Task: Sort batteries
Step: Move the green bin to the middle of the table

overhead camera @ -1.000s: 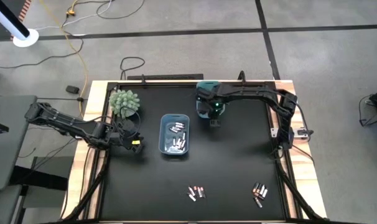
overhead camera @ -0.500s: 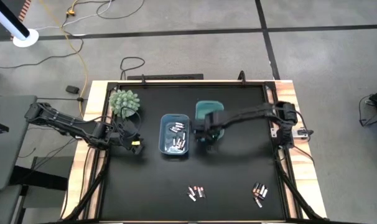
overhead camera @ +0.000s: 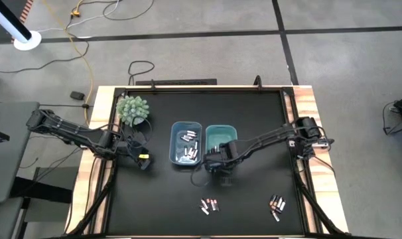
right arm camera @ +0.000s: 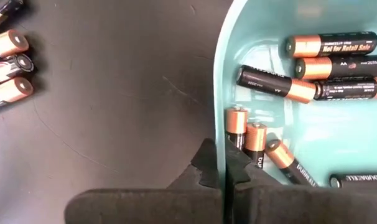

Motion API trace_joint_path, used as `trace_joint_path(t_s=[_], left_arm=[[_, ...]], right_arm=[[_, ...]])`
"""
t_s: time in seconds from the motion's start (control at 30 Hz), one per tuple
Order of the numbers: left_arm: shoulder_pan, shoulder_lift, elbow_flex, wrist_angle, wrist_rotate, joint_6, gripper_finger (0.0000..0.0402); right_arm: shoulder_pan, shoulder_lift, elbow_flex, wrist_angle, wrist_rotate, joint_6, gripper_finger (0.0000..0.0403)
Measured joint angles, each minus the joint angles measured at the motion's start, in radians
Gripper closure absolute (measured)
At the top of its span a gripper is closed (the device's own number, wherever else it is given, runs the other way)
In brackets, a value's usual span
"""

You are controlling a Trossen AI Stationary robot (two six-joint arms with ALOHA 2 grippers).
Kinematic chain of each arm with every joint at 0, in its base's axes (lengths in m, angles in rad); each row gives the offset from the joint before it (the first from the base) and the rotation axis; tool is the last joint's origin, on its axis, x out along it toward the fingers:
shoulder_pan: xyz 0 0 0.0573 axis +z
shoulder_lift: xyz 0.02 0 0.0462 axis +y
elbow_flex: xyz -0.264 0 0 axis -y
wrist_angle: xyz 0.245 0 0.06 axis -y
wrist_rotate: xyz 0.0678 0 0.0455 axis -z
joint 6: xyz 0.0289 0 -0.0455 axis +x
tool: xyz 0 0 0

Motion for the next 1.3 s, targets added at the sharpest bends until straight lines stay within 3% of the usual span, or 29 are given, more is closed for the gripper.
trace_joint_path(t_s=[0.4,0.67,0.9,1.3], left_arm=[[0.0,0.0,0.0,0.001,-0.002,0.022,0.0253],[0.0,0.0,0.0,0.001,-0.006,0.019,0.0253],[0.0,0.0,0.0,0.001,-0.029,0.019,0.0253],[0.0,0.0,0.0,0.001,-0.029,0.019,0.0253]], right_arm=[[-0.079,0.0,0.0,-0.01,0.015,-0.035,0.0403],[-0.055,0.0,0.0,-0.054,0.025,-0.091,0.0403],[-0.05,0.0,0.0,-0.047,0.023,-0.014,0.039],[-0.028,0.001,-0.001,-0.032,0.016,-0.023,0.0387]])
